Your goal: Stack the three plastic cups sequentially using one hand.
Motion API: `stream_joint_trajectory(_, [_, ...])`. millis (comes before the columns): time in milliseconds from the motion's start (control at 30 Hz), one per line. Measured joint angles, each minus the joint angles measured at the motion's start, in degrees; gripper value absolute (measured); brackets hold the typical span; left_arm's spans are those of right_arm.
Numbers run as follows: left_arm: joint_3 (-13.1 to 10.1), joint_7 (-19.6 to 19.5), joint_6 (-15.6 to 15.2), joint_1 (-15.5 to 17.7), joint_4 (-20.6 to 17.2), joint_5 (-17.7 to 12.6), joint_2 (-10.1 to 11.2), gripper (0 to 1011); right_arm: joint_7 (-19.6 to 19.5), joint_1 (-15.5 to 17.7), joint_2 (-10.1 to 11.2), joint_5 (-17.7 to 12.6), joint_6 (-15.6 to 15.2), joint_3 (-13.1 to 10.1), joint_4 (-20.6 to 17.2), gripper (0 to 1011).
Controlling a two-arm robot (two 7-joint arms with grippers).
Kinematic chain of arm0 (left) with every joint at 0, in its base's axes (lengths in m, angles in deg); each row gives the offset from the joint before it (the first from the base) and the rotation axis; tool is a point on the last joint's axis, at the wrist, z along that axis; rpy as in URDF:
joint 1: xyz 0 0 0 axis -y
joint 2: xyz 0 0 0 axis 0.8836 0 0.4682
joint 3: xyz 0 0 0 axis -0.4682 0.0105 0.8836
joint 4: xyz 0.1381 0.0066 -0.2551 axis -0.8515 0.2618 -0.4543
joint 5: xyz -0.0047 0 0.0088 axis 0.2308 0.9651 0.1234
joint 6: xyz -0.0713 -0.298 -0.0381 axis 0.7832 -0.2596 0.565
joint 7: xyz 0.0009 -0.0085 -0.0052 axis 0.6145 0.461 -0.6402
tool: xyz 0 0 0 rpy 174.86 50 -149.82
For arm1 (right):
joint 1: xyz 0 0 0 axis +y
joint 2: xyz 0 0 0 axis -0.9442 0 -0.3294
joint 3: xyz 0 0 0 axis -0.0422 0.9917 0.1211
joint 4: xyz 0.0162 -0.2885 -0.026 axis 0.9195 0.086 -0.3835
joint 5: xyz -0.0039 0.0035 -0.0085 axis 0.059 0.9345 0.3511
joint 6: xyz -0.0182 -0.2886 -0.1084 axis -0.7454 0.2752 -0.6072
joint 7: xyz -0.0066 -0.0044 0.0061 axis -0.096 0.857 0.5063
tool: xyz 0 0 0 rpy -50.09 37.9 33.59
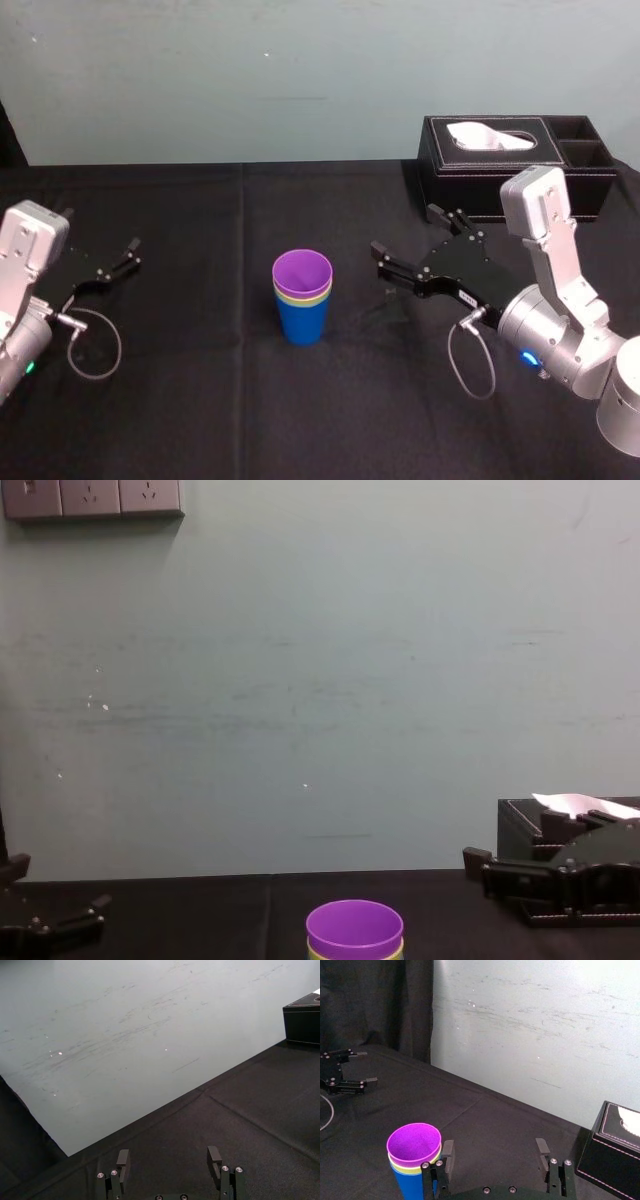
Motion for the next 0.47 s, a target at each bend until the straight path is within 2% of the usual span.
stream_joint_trajectory(467, [0.00,0.00,0.00,0.00,0.00,0.00,0.00,1010,0.04,-0.22,-0.06,0.00,-0.22,0.26,-0.06,1003])
